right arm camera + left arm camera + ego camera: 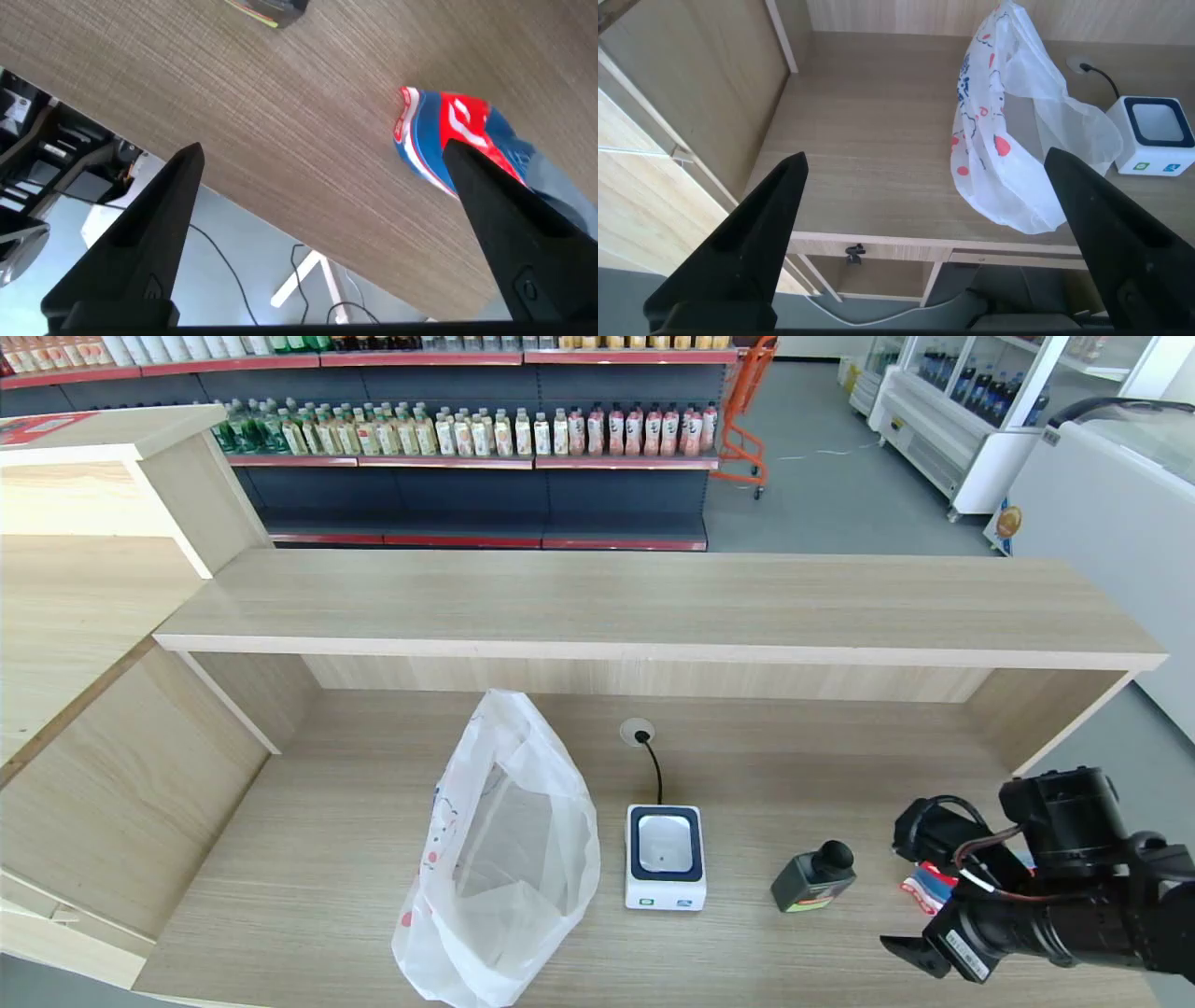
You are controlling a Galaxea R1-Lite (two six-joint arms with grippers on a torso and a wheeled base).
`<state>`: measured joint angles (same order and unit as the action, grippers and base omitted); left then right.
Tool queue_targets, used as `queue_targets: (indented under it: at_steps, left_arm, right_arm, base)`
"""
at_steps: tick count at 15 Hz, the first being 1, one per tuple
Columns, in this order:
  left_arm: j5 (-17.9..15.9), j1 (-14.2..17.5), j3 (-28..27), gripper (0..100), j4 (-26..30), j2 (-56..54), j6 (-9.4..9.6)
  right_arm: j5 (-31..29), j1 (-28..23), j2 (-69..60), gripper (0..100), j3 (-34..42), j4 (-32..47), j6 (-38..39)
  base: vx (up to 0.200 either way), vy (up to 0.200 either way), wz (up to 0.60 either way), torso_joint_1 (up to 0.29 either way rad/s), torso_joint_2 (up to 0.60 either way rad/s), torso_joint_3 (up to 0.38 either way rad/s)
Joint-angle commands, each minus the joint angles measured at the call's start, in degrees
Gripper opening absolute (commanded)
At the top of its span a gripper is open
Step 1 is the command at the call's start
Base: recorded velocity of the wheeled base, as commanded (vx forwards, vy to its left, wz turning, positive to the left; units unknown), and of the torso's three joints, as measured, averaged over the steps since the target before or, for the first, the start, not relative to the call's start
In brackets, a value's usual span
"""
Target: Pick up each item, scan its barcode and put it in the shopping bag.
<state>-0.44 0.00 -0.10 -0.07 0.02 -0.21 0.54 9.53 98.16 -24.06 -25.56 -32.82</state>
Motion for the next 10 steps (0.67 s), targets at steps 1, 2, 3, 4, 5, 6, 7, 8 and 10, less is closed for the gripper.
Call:
queue_targets:
  at_steps: [1, 2, 3, 4, 5, 6, 7, 8, 10]
  left_arm:
    - [0.0, 0.0, 0.0, 100, 0.0, 0.0, 0.03]
    - [0.0, 0.0, 0.0, 100, 0.0, 0.0, 0.03]
    - [0.0, 0.0, 0.0, 100, 0.0, 0.0, 0.03]
    - [0.0, 0.0, 0.0, 100, 0.0, 0.0, 0.03]
    - [0.0, 0.0, 0.0, 100, 0.0, 0.0, 0.03]
    - [0.0, 0.0, 0.0, 100, 0.0, 0.0, 0.03]
    - [0.0, 0.0, 0.0, 100, 0.0, 0.0, 0.03]
    - [0.0, 0.0, 0.0, 100, 0.0, 0.0, 0.03]
    - [0.0, 0.0, 0.0, 100, 0.0, 0.0, -0.06]
  right_arm:
    - [0.1, 4.2, 9.2, 100, -1.4, -4.5, -0.2]
    - [0.1, 5.5, 11.0, 100, -2.4, -6.0, -0.2]
    - [0.1, 6.5, 12.4, 100, -3.4, -7.0, -0.2]
    - [0.1, 7.4, 14.0, 100, -4.9, -7.9, -0.2]
    - [0.1, 7.4, 14.1, 100, -4.9, -8.0, -0.2]
    - [0.2, 8.6, 16.4, 100, -7.4, -9.3, -0.2]
    - [0.2, 8.8, 17.0, 100, -7.9, -9.9, -0.2]
    - [0.3, 9.4, 17.9, 100, -8.8, -11.1, -0.3]
    - [0.3, 10.9, 19.4, 100, -9.4, -12.8, -0.4]
  base:
    - [0.000, 0.000, 0.00, 0.000, 0.00, 0.000]
    - [0.000, 0.000, 0.00, 0.000, 0.00, 0.000]
    - [0.000, 0.000, 0.00, 0.000, 0.00, 0.000]
    - [0.000, 0.000, 0.00, 0.000, 0.00, 0.000]
    - [0.000, 0.000, 0.00, 0.000, 0.00, 0.000]
    - [0.000, 0.000, 0.00, 0.000, 0.00, 0.000]
    - [0.000, 0.000, 0.00, 0.000, 0.00, 0.000]
    - [0.000, 0.000, 0.00, 0.000, 0.00, 0.000]
    - [0.000, 0.000, 0.00, 0.000, 0.00, 0.000]
